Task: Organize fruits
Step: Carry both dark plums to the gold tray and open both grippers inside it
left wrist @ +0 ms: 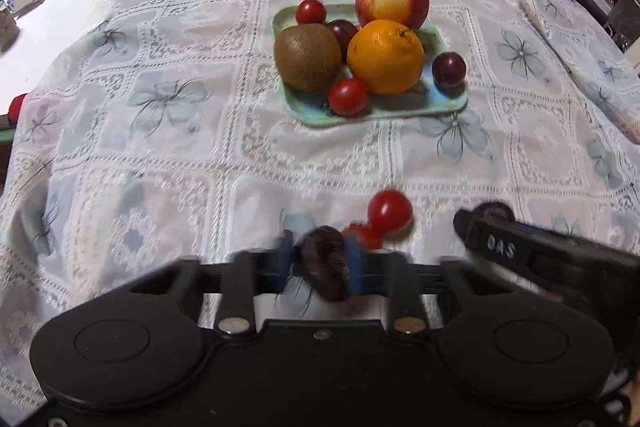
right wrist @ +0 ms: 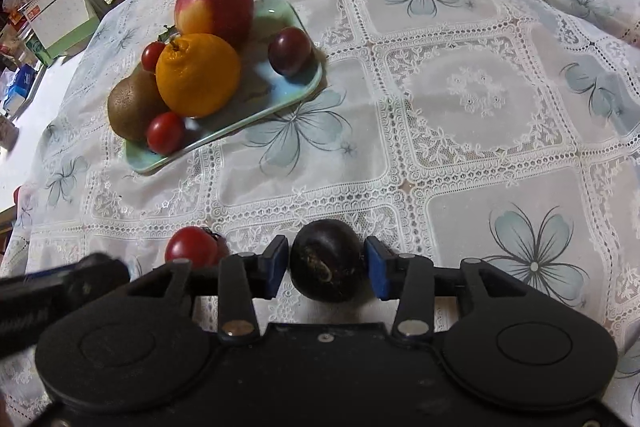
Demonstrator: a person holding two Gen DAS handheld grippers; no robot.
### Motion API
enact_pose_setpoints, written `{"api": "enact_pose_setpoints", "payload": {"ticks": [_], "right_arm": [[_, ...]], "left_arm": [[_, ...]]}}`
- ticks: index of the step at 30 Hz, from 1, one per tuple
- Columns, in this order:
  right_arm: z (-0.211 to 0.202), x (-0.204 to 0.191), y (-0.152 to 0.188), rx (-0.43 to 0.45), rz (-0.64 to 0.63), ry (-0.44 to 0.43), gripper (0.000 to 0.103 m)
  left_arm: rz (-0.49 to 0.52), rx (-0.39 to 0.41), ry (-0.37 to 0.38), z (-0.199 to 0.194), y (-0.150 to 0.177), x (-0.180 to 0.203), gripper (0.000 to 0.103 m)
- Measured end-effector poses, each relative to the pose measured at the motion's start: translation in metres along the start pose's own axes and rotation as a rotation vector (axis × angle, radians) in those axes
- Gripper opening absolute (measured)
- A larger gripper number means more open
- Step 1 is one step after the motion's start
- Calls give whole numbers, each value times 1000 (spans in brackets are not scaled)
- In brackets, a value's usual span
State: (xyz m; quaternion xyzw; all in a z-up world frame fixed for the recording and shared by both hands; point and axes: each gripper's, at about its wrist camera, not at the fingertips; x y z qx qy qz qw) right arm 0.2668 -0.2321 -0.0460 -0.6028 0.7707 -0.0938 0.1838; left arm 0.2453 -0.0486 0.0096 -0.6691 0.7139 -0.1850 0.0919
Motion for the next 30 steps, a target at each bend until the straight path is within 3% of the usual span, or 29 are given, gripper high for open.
{"api": "enact_pose_setpoints", "payload": {"ticks": [1,7,11,13,15,22,30], "right_arm": [[0,-1,2,5,-8,3,46],[-4,-19,17,64,-141,73,40],[-7,-19,19,62,-145,58,40],[-9,-17,17,56,-123,46,40],[-12,-14,16,62,-107,36,40],[-12,-4,17,62,-71,9,40],[-13,-5,19,70,-84,18,40]], "left_arm": [[-2,-7,11,-3,4,-2,12],[24,-5,29,-13,21,-4,12],[26,8,18,-14,23,-5,23],[39,24,13,-15,26,-3,36],[56,43,9,-15,29,0,40],[99,39,52,-3,39,6,43],[72,31,12,20,36,6,47]]}}
Point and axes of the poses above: each gripper's, at about its wrist camera, not at the fingertips, and z roughly the way its jaws point, x to its right, y to its underside, and after that the axes turned 3 degrees about -y, right-handed
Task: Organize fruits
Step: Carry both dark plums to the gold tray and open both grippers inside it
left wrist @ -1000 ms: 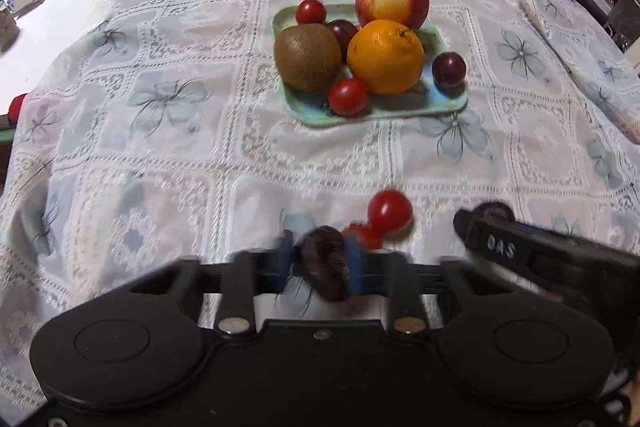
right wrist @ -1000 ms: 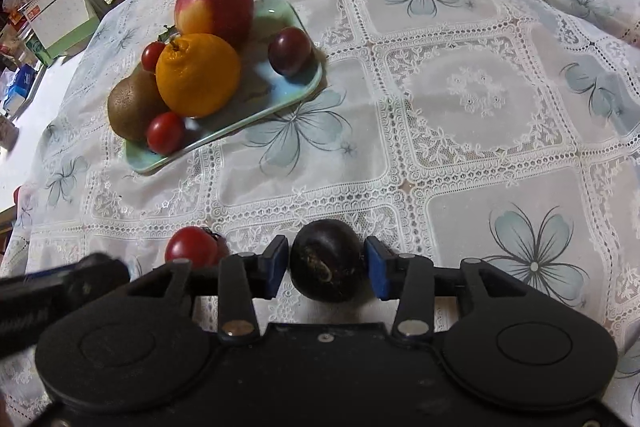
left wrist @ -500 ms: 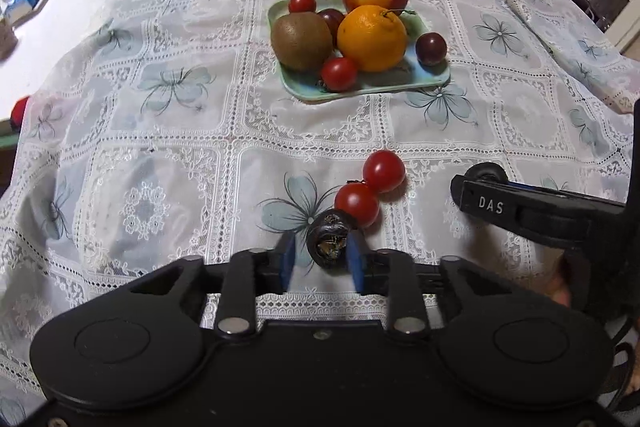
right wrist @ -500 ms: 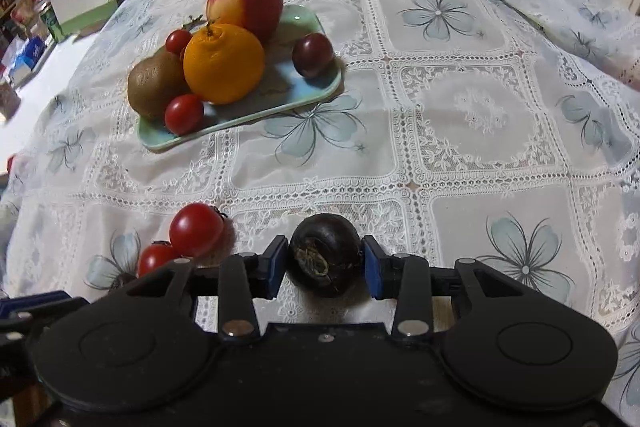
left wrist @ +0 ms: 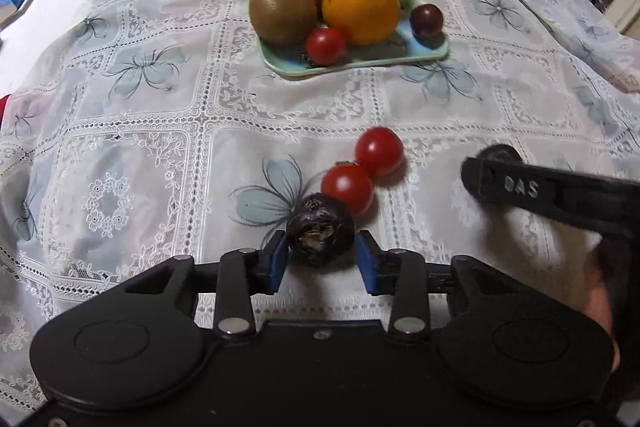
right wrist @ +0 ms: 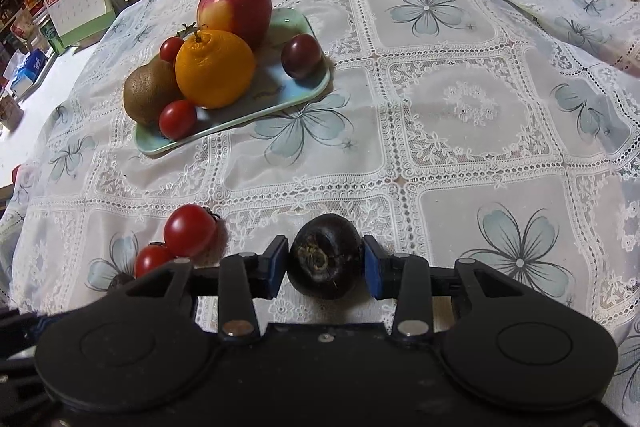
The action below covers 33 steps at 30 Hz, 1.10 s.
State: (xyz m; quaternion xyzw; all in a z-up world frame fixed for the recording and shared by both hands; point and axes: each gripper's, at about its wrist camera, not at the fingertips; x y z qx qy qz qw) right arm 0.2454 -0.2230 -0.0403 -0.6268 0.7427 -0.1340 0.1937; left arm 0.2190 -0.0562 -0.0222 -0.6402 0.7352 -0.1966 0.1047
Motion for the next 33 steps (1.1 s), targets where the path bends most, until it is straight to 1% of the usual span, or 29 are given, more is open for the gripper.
{"api": "enact_pose_setpoints", "payload": {"ticks": [4,8,9,10,12,14,16,18,20,22,26,30,33], "right_arm": [[0,-1,1,1,-7,5,40],[0,-1,1,3,-6,6,40],[0,-1,1,3,-7,5,40],[0,-1,1,4,-7,6,40],[-1,-2,2,7,-13,4,40],[-4,-3,2,6,-18,-2,40],[-10,-5,3,13,-20,-10,37],[-18,-6,5,19,-17,-16,22],[-26,-6,7,-5,-19,-31,22],[-34,-6,10,-9,-7,-40,22],[-50,-8,18,15,-14,-37,22],[-80,-9,27,31,-22,-87,22],[-104,-11,39,47,-41,-112,22]], "left_arm": [[-5,-9,-7,13,-4,1,48],[-2,-11,0,16,-6,5,51],[7,-9,-7,17,-6,7,50],[11,-4,-16,16,-5,8,44],[17,3,-15,15,-5,9,44],[6,-8,-10,12,-5,8,44],[-1,-12,-5,7,-3,6,44],[4,-3,-20,0,-1,7,44],[14,10,-16,-7,0,7,44],[5,13,-14,-14,2,6,44],[9,28,-16,-33,11,4,44],[13,25,-16,-54,25,1,44],[14,9,-13,-69,40,-2,44]]}}
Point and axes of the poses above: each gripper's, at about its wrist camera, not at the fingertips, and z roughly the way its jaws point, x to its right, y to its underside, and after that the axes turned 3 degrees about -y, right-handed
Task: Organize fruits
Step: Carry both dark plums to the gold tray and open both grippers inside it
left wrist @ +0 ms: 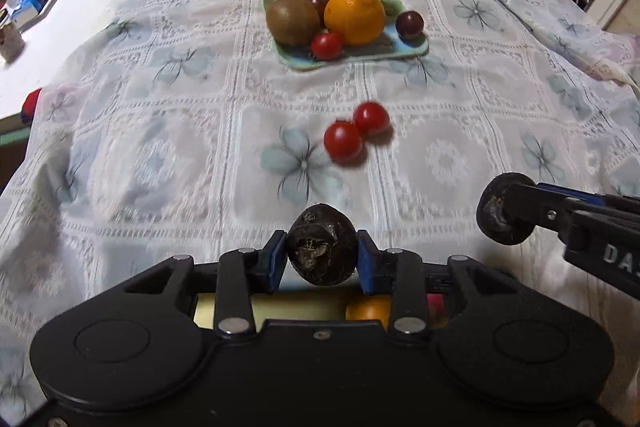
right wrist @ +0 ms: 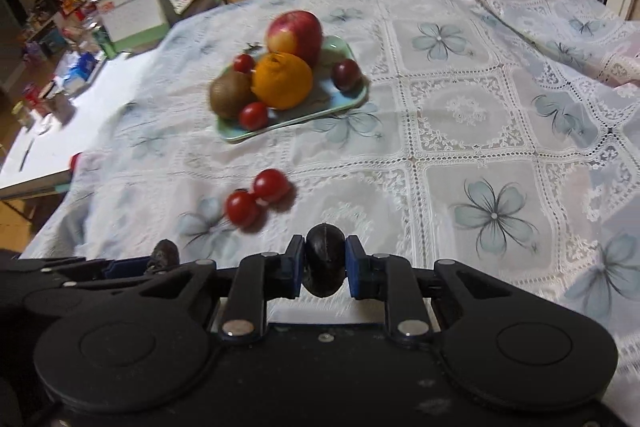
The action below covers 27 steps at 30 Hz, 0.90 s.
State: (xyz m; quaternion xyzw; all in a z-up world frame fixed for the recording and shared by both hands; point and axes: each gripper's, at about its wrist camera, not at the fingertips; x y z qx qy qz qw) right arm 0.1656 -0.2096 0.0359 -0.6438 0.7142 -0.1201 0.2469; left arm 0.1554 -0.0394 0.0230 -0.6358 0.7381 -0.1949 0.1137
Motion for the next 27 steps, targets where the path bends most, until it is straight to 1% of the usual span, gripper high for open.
{"api": "enact_pose_setpoints", "payload": {"ticks": [2,4,9,14,21,27], "right_arm": [[-14,-3,9,-1,-10,-23,22],[-25,-6,19,-20,-16,-44,22],[-39,-12,43,-123,-40,-82,22],[-45,-19,71,-200,-78,-74,22],[-44,-24,95,-305,-93,-113,22],[-44,-28,104,-325,-102,-129,22]], "left_arm": [[3,-9,-3,-8,11,-1,44],[1,-31,2,-13,22,-3,44],[-11,-99,28,-17,48,-9,44],[-11,-116,22,-19,71,-9,44],[-4,-142,14,-17,83,-6,44],[-3,-141,-1,-16,85,-5,45]]}}
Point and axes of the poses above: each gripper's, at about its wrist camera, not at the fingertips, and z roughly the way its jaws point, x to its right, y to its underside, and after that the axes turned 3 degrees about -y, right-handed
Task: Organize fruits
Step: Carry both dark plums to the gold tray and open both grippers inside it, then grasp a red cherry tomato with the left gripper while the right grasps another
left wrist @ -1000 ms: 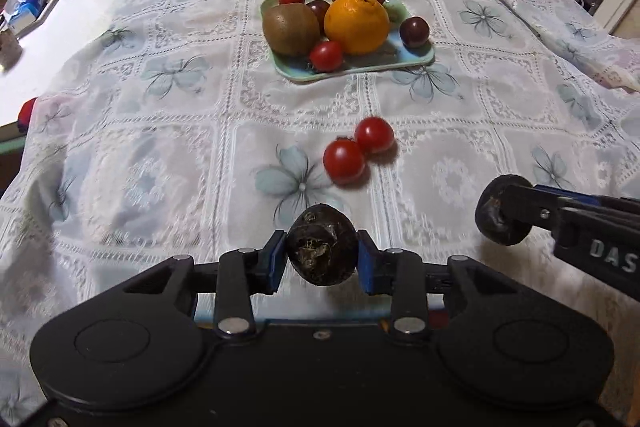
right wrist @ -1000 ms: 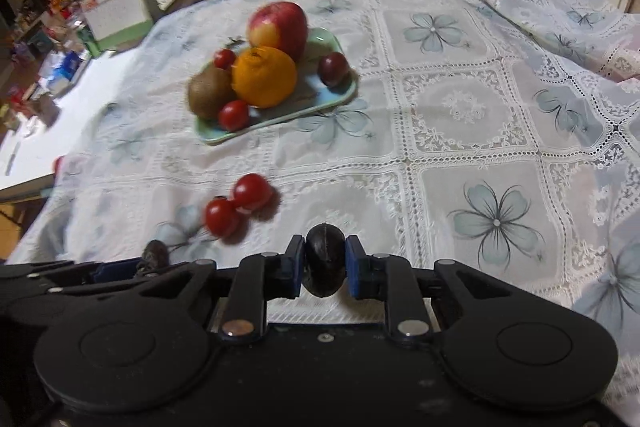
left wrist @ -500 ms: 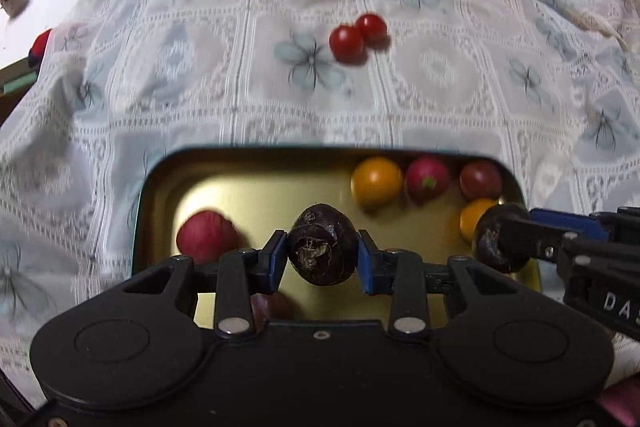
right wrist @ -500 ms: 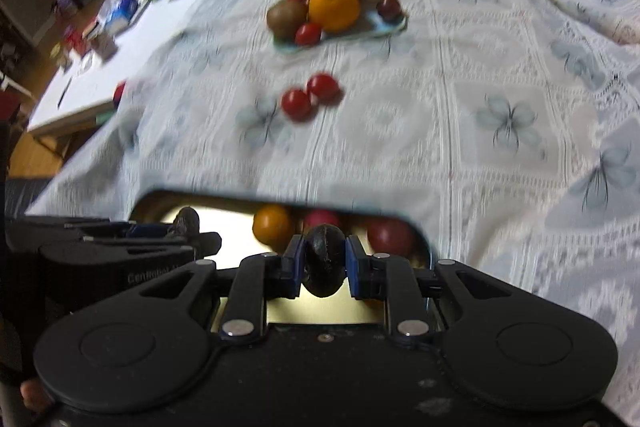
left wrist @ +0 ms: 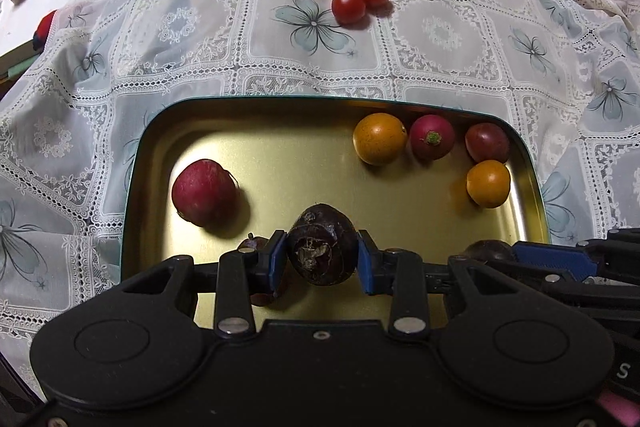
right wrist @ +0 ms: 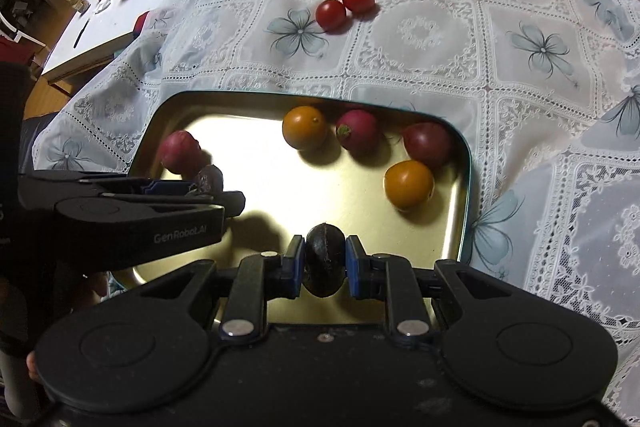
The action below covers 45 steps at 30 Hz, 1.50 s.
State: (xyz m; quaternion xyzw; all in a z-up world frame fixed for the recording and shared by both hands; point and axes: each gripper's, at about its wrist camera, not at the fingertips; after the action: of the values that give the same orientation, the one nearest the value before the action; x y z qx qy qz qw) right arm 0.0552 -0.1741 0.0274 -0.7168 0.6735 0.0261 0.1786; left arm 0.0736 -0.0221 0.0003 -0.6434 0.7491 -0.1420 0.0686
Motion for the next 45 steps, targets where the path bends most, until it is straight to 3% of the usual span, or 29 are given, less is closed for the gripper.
{"api": "enact_pose_setpoints", "payload": {"ticks": [10,23,39,45], "right_arm": [[2,4,0,2,25,12,28],[4,1,6,7,4,26,28],[11,0,5,-93,15,67,28],[10,9,-8,-130,70,50,29]], "left_arm": [[33,25,-26,-7,2,4,44],[1,-33,-13,-4,3,2,44],[-27,-140,14,-3,-7,-5,44],[-24,-111,-21,-7,-28,-12,44]]}}
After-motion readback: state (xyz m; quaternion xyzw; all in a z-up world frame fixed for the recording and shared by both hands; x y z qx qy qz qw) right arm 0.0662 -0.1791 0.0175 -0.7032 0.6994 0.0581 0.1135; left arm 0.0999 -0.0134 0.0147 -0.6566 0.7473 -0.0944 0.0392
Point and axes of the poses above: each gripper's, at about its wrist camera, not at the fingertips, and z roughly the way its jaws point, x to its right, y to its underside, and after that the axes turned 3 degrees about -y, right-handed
